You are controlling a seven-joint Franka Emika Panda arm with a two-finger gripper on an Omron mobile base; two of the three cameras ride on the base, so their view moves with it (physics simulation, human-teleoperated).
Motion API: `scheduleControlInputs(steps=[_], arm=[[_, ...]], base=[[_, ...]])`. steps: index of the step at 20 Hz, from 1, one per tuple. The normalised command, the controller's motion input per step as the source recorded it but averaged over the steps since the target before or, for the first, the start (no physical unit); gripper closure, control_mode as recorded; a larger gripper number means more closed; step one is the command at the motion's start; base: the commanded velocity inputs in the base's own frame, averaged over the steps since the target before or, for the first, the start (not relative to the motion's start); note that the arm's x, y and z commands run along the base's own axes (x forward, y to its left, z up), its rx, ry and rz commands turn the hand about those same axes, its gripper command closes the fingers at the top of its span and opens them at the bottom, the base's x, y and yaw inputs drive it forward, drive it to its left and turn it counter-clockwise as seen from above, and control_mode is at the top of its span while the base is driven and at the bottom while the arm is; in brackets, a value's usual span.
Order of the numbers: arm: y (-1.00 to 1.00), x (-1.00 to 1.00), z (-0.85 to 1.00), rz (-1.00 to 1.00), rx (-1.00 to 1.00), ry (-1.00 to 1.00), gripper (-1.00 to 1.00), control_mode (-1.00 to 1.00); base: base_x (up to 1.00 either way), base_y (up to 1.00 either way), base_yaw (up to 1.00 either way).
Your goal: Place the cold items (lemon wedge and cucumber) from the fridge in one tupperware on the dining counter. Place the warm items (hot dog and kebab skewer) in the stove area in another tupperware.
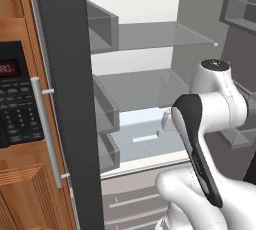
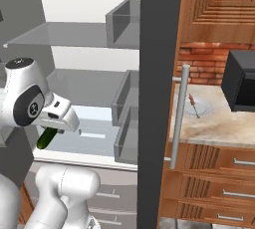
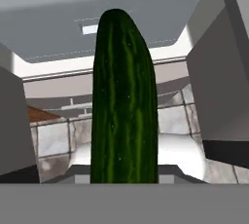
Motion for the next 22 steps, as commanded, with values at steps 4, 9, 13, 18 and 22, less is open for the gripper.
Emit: scheduleControlInputs(steps=[4, 9, 13, 18, 22], arm=[[-0.04, -0.43, 0.04, 0.04, 0.00, 0.00, 1.00, -1.00], [-0.03, -0.07, -0.07, 0.03, 0.01, 0.01, 1.00, -1.00], [0.00, 0.00, 0.00, 0.00, 0.00, 0.00, 1.00, -1.00], [0.00, -0.10, 0.00, 0.00, 0.00, 0.00, 1.00, -1.00], [0.00, -0.38, 0.00, 0.00, 0.00, 0.00, 1.00, -1.00]], base=[[0.00, 0.00, 0.00], [0.00, 0.00, 0.00], [0.00, 0.00, 0.00], [0.00, 0.00, 0.00], [0.00, 0.00, 0.00]])
